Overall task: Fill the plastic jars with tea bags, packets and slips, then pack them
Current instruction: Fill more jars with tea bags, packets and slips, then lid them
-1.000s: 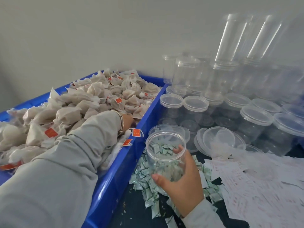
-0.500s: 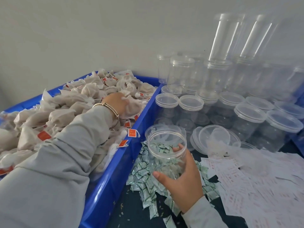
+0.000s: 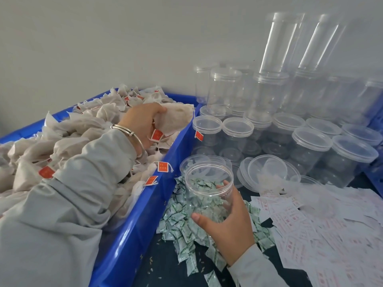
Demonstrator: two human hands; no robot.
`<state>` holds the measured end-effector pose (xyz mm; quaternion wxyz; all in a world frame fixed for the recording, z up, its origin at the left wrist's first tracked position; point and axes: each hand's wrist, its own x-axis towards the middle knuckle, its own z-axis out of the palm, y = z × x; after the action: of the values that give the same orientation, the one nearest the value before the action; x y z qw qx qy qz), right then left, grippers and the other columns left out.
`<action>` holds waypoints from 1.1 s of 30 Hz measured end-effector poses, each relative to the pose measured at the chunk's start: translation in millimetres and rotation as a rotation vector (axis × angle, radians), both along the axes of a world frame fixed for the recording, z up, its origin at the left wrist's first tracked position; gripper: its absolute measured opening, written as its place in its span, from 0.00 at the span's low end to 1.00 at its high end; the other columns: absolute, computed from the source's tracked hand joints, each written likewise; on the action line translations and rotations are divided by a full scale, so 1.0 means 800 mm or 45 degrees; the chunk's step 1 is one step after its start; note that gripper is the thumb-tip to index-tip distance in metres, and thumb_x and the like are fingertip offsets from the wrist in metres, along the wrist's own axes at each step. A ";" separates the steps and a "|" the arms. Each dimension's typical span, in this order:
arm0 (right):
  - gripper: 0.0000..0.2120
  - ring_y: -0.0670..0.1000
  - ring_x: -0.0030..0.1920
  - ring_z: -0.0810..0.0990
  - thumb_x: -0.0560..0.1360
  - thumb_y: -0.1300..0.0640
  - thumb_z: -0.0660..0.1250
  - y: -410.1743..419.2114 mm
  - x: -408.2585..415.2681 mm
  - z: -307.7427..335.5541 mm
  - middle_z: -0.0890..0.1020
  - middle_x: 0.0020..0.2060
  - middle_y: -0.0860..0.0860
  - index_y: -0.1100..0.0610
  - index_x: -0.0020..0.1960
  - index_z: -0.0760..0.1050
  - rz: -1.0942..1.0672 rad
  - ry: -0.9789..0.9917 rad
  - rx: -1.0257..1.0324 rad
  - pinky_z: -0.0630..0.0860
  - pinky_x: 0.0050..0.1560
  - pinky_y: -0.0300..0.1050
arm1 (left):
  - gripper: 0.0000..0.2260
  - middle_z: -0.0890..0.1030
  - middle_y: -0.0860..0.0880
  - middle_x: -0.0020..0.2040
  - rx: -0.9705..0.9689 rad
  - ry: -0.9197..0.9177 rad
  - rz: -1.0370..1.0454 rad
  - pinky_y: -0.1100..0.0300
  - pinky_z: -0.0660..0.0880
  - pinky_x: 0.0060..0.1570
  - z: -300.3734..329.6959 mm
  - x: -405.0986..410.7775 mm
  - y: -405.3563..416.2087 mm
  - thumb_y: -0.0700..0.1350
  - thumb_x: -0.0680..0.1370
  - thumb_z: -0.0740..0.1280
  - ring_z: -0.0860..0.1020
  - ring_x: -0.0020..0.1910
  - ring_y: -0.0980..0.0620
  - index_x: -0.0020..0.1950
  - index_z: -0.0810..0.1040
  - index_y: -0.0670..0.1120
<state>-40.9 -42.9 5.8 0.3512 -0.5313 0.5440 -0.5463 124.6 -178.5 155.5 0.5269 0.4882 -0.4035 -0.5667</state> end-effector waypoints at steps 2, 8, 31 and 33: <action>0.40 0.32 0.54 0.74 0.53 0.47 0.80 0.000 0.000 0.000 0.76 0.57 0.40 0.43 0.63 0.69 -0.010 0.002 0.008 0.70 0.48 0.22 | 0.11 0.77 0.44 0.52 -0.014 -0.010 -0.005 0.55 0.78 0.38 0.002 -0.005 0.003 0.41 0.76 0.64 0.79 0.49 0.44 0.59 0.73 0.42; 0.41 0.31 0.55 0.73 0.57 0.51 0.83 0.000 -0.001 0.000 0.76 0.58 0.41 0.43 0.65 0.67 -0.001 0.010 0.028 0.69 0.48 0.21 | 0.08 0.76 0.45 0.36 -0.292 -0.181 -0.322 0.65 0.73 0.27 0.009 -0.015 0.033 0.32 0.75 0.62 0.77 0.31 0.54 0.38 0.74 0.42; 0.45 0.42 0.60 0.71 0.55 0.46 0.82 0.002 -0.004 -0.001 0.71 0.59 0.40 0.41 0.67 0.63 -0.095 0.078 0.106 0.69 0.58 0.39 | 0.11 0.82 0.50 0.45 -0.578 -1.500 -0.312 0.63 0.73 0.52 -0.003 0.000 0.011 0.32 0.75 0.62 0.80 0.49 0.53 0.47 0.80 0.46; 0.46 0.43 0.60 0.71 0.55 0.45 0.81 0.001 -0.003 -0.002 0.71 0.59 0.41 0.42 0.67 0.63 -0.095 0.077 0.106 0.69 0.59 0.41 | 0.15 0.80 0.51 0.54 -0.473 -1.925 -0.416 0.67 0.67 0.52 -0.009 0.011 0.004 0.32 0.76 0.61 0.77 0.56 0.52 0.57 0.78 0.47</action>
<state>-43.5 -42.2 4.2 0.3358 -0.5120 0.5960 -0.5195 133.3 -175.6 148.5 0.0932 0.5793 -0.8062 -0.0755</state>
